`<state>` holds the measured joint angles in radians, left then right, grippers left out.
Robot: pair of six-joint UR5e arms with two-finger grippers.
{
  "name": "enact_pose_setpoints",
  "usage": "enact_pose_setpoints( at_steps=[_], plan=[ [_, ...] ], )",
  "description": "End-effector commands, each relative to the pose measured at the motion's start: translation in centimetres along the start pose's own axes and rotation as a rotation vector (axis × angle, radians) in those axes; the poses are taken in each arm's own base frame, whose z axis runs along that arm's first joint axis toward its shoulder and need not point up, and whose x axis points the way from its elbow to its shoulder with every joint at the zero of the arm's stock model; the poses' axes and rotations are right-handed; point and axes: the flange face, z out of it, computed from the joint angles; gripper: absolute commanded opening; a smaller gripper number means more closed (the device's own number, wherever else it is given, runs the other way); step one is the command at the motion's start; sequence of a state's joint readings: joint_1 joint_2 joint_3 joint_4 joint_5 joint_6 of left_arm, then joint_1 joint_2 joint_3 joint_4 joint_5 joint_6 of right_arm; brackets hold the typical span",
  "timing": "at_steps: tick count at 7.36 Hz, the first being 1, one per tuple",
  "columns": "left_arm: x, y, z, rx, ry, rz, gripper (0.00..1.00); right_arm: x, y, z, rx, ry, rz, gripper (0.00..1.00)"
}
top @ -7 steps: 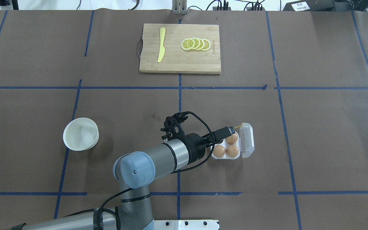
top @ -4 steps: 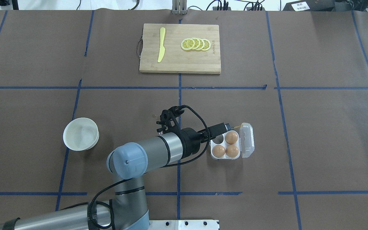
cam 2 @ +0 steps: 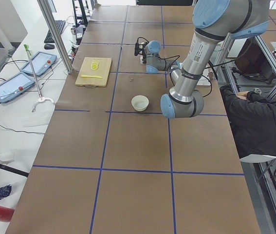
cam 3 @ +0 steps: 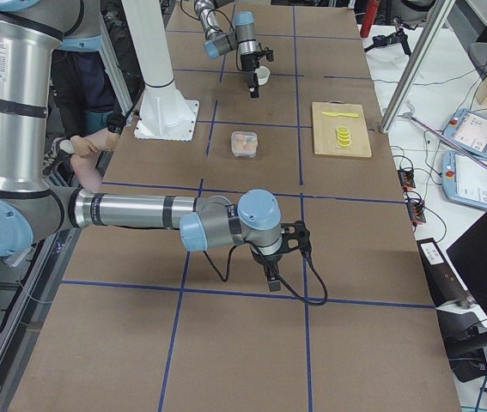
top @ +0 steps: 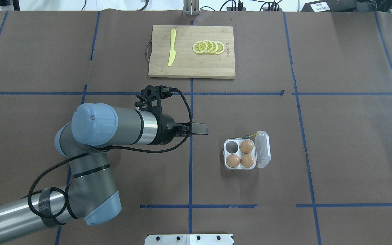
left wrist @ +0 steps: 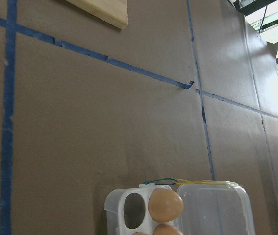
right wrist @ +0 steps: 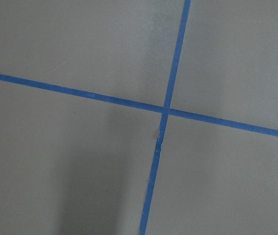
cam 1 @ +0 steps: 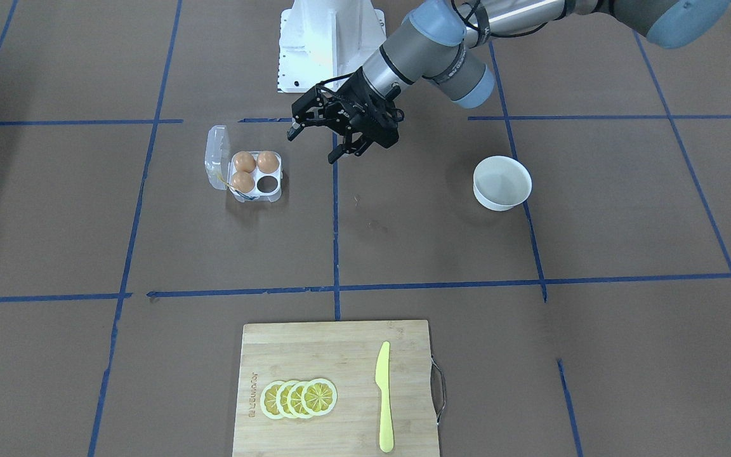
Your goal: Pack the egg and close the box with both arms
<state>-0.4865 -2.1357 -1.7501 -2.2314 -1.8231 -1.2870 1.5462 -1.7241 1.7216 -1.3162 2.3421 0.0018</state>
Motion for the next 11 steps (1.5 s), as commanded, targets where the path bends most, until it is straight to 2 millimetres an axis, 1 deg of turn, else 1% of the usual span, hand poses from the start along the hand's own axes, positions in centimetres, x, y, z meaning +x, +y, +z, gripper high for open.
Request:
enact_pose_setpoints(
  at_steps=[1,2,3,4,5,6,7,8,9,10,11],
  plan=[
    [-3.6,-8.2,-7.8,0.007,-0.26,0.179,1.0,0.0,0.2,0.0,-0.001,0.0,0.001,1.0],
    [-6.8,-9.6,-11.1,-0.002,-0.353,0.268,1.0,0.1,0.2,0.1,-0.004,0.0,0.003,1.0],
    [-11.9,-10.8,-14.2,-0.017,-0.43,0.364,1.0,0.3,0.3,0.3,-0.008,-0.003,0.006,1.0],
    [-16.7,-13.0,-18.2,-0.052,-0.478,0.488,1.0,0.3,0.3,0.3,-0.008,-0.003,0.005,1.0],
    [-21.1,-15.3,-22.7,-0.062,-0.522,0.534,1.0,0.4,0.3,0.4,-0.009,-0.003,0.006,1.0],
    [-24.4,-17.7,-25.6,-0.08,-0.557,0.583,1.0,0.5,0.4,0.6,-0.014,-0.003,0.011,1.0],
    [-30.3,-18.3,-27.3,-0.15,-0.608,0.475,1.0,0.6,0.5,0.6,-0.015,-0.005,0.012,1.0],
    [-35.7,-18.7,-28.5,-0.233,-0.598,0.313,1.0,0.5,0.4,0.6,-0.015,-0.011,0.017,1.0],
    [-43.3,-18.4,-33.7,-0.236,-0.603,0.13,1.0,0.2,0.2,0.5,-0.01,-0.022,0.013,1.0],
    [-47.7,-15.7,-36.6,-0.228,-0.621,0.058,1.0,0.1,0.2,0.3,-0.007,-0.02,0.013,1.0],
    [-49.9,-13.5,-37.7,-0.251,-0.629,0.055,1.0,-0.1,0.0,0.1,-0.003,-0.02,0.008,1.0]
  ],
)
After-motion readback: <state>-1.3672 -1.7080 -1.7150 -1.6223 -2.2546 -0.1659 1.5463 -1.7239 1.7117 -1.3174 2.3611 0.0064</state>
